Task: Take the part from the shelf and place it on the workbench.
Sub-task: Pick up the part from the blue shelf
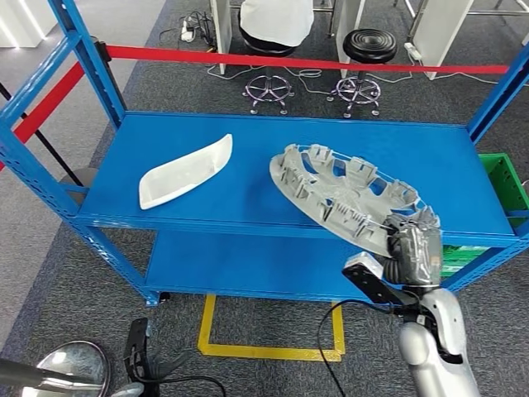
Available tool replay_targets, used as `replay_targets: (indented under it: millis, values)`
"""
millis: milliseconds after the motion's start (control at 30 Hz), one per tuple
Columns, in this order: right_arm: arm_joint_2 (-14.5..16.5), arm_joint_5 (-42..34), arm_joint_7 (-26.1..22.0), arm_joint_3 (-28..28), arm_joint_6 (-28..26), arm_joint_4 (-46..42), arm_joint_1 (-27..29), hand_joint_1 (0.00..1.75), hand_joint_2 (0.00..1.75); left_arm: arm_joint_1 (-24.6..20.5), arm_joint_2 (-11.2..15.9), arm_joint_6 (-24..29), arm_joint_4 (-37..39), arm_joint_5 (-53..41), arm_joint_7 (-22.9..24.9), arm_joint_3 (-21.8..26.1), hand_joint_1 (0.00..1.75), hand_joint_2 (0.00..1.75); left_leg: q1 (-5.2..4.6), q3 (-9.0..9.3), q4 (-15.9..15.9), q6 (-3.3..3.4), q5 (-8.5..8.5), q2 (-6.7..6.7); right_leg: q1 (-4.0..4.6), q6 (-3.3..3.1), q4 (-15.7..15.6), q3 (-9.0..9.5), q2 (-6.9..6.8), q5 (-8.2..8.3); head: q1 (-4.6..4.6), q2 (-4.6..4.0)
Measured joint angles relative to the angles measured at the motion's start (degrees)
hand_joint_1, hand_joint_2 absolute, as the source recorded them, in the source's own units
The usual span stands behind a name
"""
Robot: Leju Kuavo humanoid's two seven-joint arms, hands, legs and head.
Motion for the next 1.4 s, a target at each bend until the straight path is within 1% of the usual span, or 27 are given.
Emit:
replay_targets:
  millis: [100, 167, 367, 467, 600, 700, 733, 767, 800, 833, 867, 900, 933, 967, 1000, 1033, 1067, 1100, 1133, 1200, 1233, 1267, 1300, 1333, 1367, 1400]
  values:
    - [0.0, -5.8, -3.7, -2.7, 3.0, -4.7, 2.2, 1.75, 1.75, -0.9, -0.9, 1.1, 0.0, 0.2, -0.2, -0.6, 0.00, 1.75, 0.00, -0.01, 0.0, -0.01, 0.00, 0.02, 0.00, 0.00, 0.0, -0.02, 0.05, 0.00, 0.01, 0.00]
    - [0.0, -8.1, -4.9, -3.8, 4.3, -7.0, 3.2, 1.75, 1.75, -1.4, -1.4, 1.2, 0.0, 0.7, -0.5, -0.7, 0.00, 1.75, 0.01, -0.01, 0.0, -0.01, -0.01, 0.02, 0.00, 0.00, 0.0, -0.02, 0.05, 0.00, 0.01, 0.00]
    - [0.2, -9.4, -5.5, -5.5, 5.3, -10.6, 4.6, 1.75, 1.75, -1.9, -2.3, 1.2, 0.0, 1.0, -0.9, -0.7, 0.00, 1.75, 0.01, 0.00, 0.0, -0.01, 0.00, 0.02, 0.00, 0.00, 0.0, -0.01, 0.05, 0.00, 0.01, 0.00]
    - [0.2, -14.1, -6.4, -6.3, 8.5, -11.2, 4.8, 1.75, 1.75, -2.0, -2.5, 1.8, 0.0, 0.3, -0.5, -1.1, 0.00, 1.75, -0.06, -0.02, 0.1, 0.05, -0.05, 0.02, -0.05, 0.05, -0.1, 0.01, 0.06, 0.03, 0.01, 0.00]
    - [0.7, -24.5, -8.8, -7.9, 15.4, -11.4, 4.9, 1.75, 1.75, -2.2, -2.6, 3.7, 0.0, -1.0, 0.3, -2.1, 0.00, 1.75, -0.41, -0.11, 0.2, 0.63, -0.22, 0.02, -0.41, 0.51, -0.2, 0.04, 0.05, 0.20, -0.02, 0.00]
    - [1.3, -30.3, -11.3, -9.8, 19.2, -11.7, 5.0, 1.75, 1.75, -2.6, -2.7, 4.3, 0.0, -1.6, 0.5, -2.9, 0.00, 1.75, -0.52, 0.03, -0.4, 1.29, 0.50, 0.04, -0.66, 1.15, -0.3, 0.03, 0.01, 0.34, -0.01, 0.00]
    - [1.4, -31.7, -12.2, -10.6, 20.1, -11.8, 5.0, 1.75, 1.75, -2.8, -2.8, 4.5, 0.0, -1.7, 0.6, -3.1, 0.00, 1.75, -0.41, 0.14, -0.8, 1.56, 0.83, 0.08, -0.66, 1.24, 0.4, -0.32, -0.04, -0.45, 0.02, 0.00]
    - [1.5, -32.7, -13.1, -11.3, 20.9, -12.0, 5.0, 1.75, 1.75, -3.0, -2.9, 4.7, 0.0, -1.9, 0.8, -3.3, 0.00, 1.75, -0.28, 0.23, -1.2, 1.77, 1.11, 0.13, -0.63, 1.26, 2.3, -1.09, -0.09, -1.95, 0.11, 0.00]
    - [1.6, -33.4, -13.9, -12.0, 21.3, -12.2, 5.1, 1.75, 1.75, -3.1, -3.0, 4.9, 0.0, -2.1, 0.9, -3.5, 0.00, 1.75, -0.22, 0.28, -1.4, 1.87, 1.25, 0.19, -0.61, 1.23, 5.3, -2.30, -0.14, -4.01, 0.19, 0.00]
    - [1.7, -34.0, -14.6, -12.6, 21.7, -12.4, 5.1, 1.75, 1.75, -3.2, -3.1, 5.0, 0.0, -2.3, 1.1, -3.7, 0.00, 1.75, -0.23, 0.25, -1.4, 1.96, 1.30, 0.23, -0.57, 1.22, 9.2, -3.72, -0.16, -6.19, 0.26, 0.00]
    - [1.8, -34.4, -15.2, -13.2, 22.1, -12.5, 5.3, 1.75, 1.75, -3.2, -3.1, 5.1, 0.1, -2.5, 1.2, -3.9, 0.00, 1.75, -0.26, 0.19, -1.4, 1.96, 1.35, 0.26, -0.57, 1.26, 12.9, -4.99, -0.16, -7.81, 0.32, 0.00]
    - [1.9, -34.8, -15.7, -13.9, 22.3, -12.6, 5.4, 1.75, 1.75, -3.2, -3.1, 5.2, 0.1, -2.6, 1.4, -4.1, 0.00, 1.75, -0.28, 0.12, -1.4, 1.92, 1.41, 0.28, -0.58, 1.31, 15.1, -5.61, -0.17, -8.48, 0.33, 0.00]
    - [2.0, -35.1, -16.1, -14.5, 22.6, -12.8, 5.6, 1.75, 1.75, -3.2, -3.1, 5.2, 0.2, -2.7, 1.6, -4.3, 0.00, 1.75, -0.25, 0.02, -1.3, 1.82, 1.50, 0.28, -0.60, 1.37, 15.2, -5.25, -0.19, -8.09, 0.35, 0.00]
    - [2.1, -35.4, -16.6, -15.1, 22.8, -13.0, 5.7, 1.75, 1.75, -3.2, -3.1, 5.3, 0.2, -2.8, 1.7, -4.5, 0.00, 1.75, -0.17, -0.09, -1.2, 1.66, 1.59, 0.26, -0.66, 1.44, 13.1, -3.79, -0.22, -6.79, 0.37, 0.00]
    - [2.3, -35.6, -17.1, -15.6, 22.9, -13.4, 5.7, 1.75, 1.75, -3.2, -3.1, 5.3, 0.3, -2.9, 1.8, -4.6, 0.00, 1.75, -0.08, -0.24, -1.0, 1.39, 1.65, 0.24, -0.76, 1.60, 9.1, -1.44, -0.28, -5.27, 0.40, 0.00]
    - [2.4, -35.7, -17.5, -16.0, 22.9, -13.8, 5.7, 1.75, 1.75, -3.3, -3.0, 5.4, 0.3, -3.0, 1.9, -4.7, 0.00, 1.75, -0.07, -0.45, -0.9, 1.03, 1.73, 0.21, -0.74, 1.72, 5.5, 0.86, -0.23, -4.21, 0.49, 0.00]
    - [2.6, -35.9, -17.9, -16.4, 22.9, -14.2, 5.7, 1.75, 1.75, -3.3, -3.0, 5.5, 0.3, -3.1, 2.0, -4.7, 0.00, 1.75, -0.13, -0.62, -0.7, 0.64, 1.83, 0.15, -0.73, 1.60, 2.9, 2.44, -0.08, -3.48, 0.52, 0.00]
    - [2.8, -36.0, -18.2, -16.7, 22.9, -14.6, 5.7, 1.75, 1.75, -3.4, -2.9, 5.6, 0.3, -3.2, 2.1, -4.8, 0.00, 1.75, -0.23, -0.80, -0.5, 0.22, 2.00, 0.09, -0.71, 1.32, 1.5, 3.18, 0.09, -3.34, 0.58, 0.00]
    - [3.1, -36.1, -18.3, -17.0, 22.9, -14.9, 5.8, 1.75, 1.75, -3.5, -2.9, 5.6, 0.3, -3.2, 2.2, -4.9, 0.00, 1.75, -0.32, -0.95, -0.4, -0.16, 2.26, 0.04, -0.61, 0.83, 1.6, 3.03, 0.30, -3.34, 0.58, 0.00]
    - [3.5, -36.3, -18.6, -17.5, 22.9, -15.5, 5.9, 1.75, 1.75, -3.5, -2.8, 5.6, 0.3, -3.2, 2.4, -4.9, 0.00, 1.75, -0.22, -1.30, -0.3, -0.86, 2.55, 0.06, -0.64, -0.33, 1.8, 2.16, 0.48, -2.91, 0.52, 0.00]
    - [3.7, -36.4, -18.7, -17.7, 22.9, -15.6, 5.9, 1.75, 1.75, -3.5, -2.7, 5.6, 0.3, -3.2, 2.5, -4.9, 0.00, 1.75, -0.15, -1.71, 0.2, -1.17, 1.85, 0.15, -0.62, -0.92, 1.9, 1.70, 0.54, -2.57, 0.47, 0.00]
    - [3.8, -36.4, -18.7, -17.9, 22.9, -15.8, 6.0, 1.75, 1.75, -3.5, -2.7, 5.6, 0.3, -3.3, 2.5, -4.9, 0.00, 1.75, -0.10, -2.48, 1.8, -1.43, 0.26, 0.24, -0.64, -1.49, 1.9, 1.18, 0.61, -2.14, 0.46, 0.00]
    - [3.9, -36.4, -18.8, -18.0, 22.9, -16.0, 6.0, 1.75, 1.75, -3.4, -2.7, 5.6, 0.4, -3.3, 2.6, -4.9, 0.00, 1.75, -0.07, -3.59, 4.5, -1.61, -2.08, 0.31, -0.62, -1.94, 1.8, 0.61, 0.71, -1.67, 0.42, 0.00]
    - [4.0, -36.5, -18.8, -18.2, 22.9, -16.1, 6.0, 1.75, 1.75, -3.4, -2.7, 5.6, 0.4, -3.3, 2.6, -4.9, 0.00, 1.75, -0.08, -4.91, 8.2, -1.70, -4.72, 0.35, -0.56, -2.20, 1.9, -0.02, 0.86, -1.21, 0.40, 0.00]
    - [4.1, -36.5, -18.8, -18.3, 22.9, -16.2, 6.1, 1.75, 1.75, -3.4, -2.7, 5.5, 0.4, -3.3, 2.6, -4.9, 0.00, 1.75, -0.10, -6.14, 12.1, -1.72, -6.95, 0.35, -0.46, -2.30, 1.9, -0.69, 1.06, -0.72, 0.39, 0.00]
    - [4.2, -36.5, -18.8, -18.4, 22.9, -16.2, 6.3, 1.75, 1.75, -3.4, -2.6, 5.5, 0.4, -3.3, 2.6, -4.9, 0.00, 1.75, -0.12, -6.79, 14.9, -1.64, -8.20, 0.35, -0.34, -2.33, 1.9, -1.34, 1.30, -0.23, 0.39, 0.00]
